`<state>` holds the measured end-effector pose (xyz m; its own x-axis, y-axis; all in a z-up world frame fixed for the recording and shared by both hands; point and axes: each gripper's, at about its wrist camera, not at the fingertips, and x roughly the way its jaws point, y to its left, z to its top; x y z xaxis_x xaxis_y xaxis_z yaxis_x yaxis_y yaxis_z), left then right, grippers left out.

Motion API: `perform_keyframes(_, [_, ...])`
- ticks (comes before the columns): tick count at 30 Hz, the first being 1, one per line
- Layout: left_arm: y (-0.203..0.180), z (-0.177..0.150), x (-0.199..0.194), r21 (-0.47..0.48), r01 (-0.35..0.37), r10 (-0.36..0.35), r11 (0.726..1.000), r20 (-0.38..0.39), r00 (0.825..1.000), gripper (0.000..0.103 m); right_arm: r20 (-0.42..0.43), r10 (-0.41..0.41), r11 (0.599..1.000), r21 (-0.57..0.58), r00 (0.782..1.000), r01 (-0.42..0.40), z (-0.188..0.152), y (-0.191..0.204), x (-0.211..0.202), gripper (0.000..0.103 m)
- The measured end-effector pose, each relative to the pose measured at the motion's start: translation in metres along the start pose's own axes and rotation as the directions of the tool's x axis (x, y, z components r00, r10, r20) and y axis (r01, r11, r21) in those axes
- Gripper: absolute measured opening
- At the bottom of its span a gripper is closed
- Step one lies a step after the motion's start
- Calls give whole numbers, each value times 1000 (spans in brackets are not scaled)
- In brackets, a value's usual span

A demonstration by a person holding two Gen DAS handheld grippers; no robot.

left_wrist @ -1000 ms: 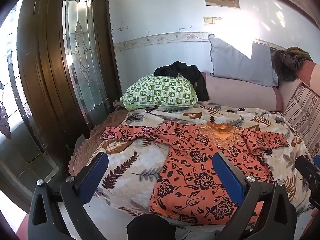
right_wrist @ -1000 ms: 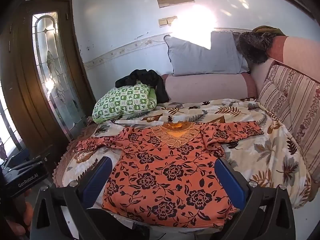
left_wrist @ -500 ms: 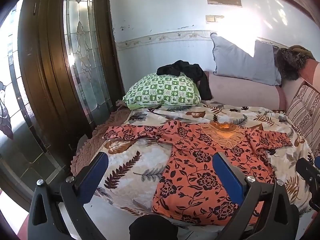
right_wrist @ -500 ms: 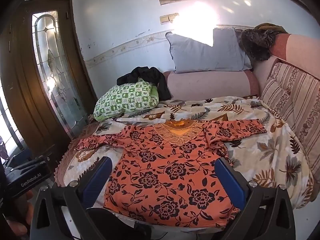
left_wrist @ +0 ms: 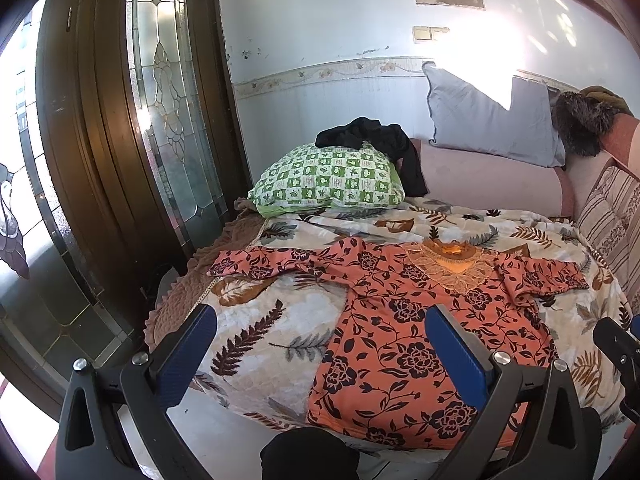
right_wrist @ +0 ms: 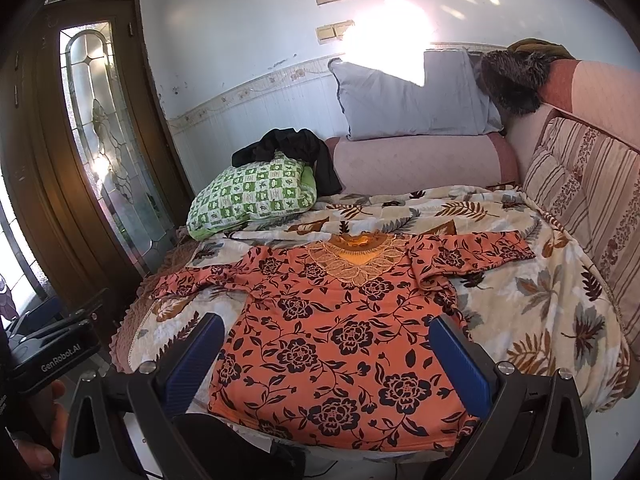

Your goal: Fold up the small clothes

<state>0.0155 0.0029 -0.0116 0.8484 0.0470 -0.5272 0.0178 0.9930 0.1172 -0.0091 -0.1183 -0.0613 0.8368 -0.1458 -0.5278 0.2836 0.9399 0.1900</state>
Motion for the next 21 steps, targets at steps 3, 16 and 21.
perform_keyframes(3, [-2,0,1,5,-4,4,1000,-4,1000,103,-8,2,1000,7,1000,-2,-1,-1,1,103])
perform_keyframes(16, [-3,-3,5,11,-5,5,1000,-14,1000,103,-26,9,1000,15,1000,-8,-2,-2,6,103])
perform_keyframes(21, [-5,-2,9,15,-7,7,1000,-25,1000,103,-35,12,1000,18,999,-11,-3,-2,9,103])
